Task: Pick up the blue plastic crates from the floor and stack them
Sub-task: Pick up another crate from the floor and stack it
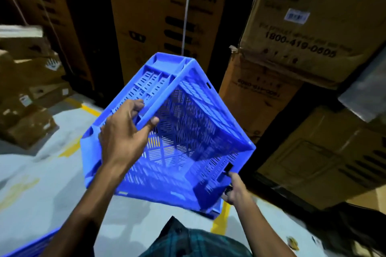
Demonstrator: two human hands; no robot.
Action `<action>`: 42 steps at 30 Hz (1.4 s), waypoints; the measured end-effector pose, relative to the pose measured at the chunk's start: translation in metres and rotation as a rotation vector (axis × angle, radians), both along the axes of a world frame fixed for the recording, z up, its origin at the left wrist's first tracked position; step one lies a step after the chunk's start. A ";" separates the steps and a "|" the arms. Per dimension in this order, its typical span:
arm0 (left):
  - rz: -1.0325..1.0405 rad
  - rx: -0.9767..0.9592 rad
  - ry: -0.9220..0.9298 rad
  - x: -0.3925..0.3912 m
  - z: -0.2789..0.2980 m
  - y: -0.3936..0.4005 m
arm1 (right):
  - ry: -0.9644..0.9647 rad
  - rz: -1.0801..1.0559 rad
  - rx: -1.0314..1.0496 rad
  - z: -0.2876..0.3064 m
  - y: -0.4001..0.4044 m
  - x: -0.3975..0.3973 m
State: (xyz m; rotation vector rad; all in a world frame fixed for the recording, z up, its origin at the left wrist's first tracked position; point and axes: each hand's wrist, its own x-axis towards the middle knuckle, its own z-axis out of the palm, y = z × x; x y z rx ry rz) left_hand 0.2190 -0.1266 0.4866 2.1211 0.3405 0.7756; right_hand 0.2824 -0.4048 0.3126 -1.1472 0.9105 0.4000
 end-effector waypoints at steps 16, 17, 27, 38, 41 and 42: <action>-0.253 -0.199 -0.057 0.136 -0.031 0.020 | -0.051 -0.132 0.044 -0.018 -0.030 0.119; -0.268 -0.201 -0.054 0.149 -0.033 0.024 | -0.067 -0.145 0.023 -0.030 -0.033 0.131; -0.301 -0.404 -0.003 0.270 -0.079 0.111 | -0.183 -0.381 -0.223 -0.028 0.008 0.190; -0.107 -0.627 0.292 0.323 -0.191 0.200 | -0.055 -0.501 -0.364 -0.017 0.061 0.214; -0.031 -0.681 0.411 0.328 -0.227 0.212 | -0.037 -0.529 -0.346 -0.009 0.064 0.215; -0.018 -0.670 0.448 0.330 -0.237 0.212 | -0.032 -0.531 -0.344 -0.007 0.065 0.214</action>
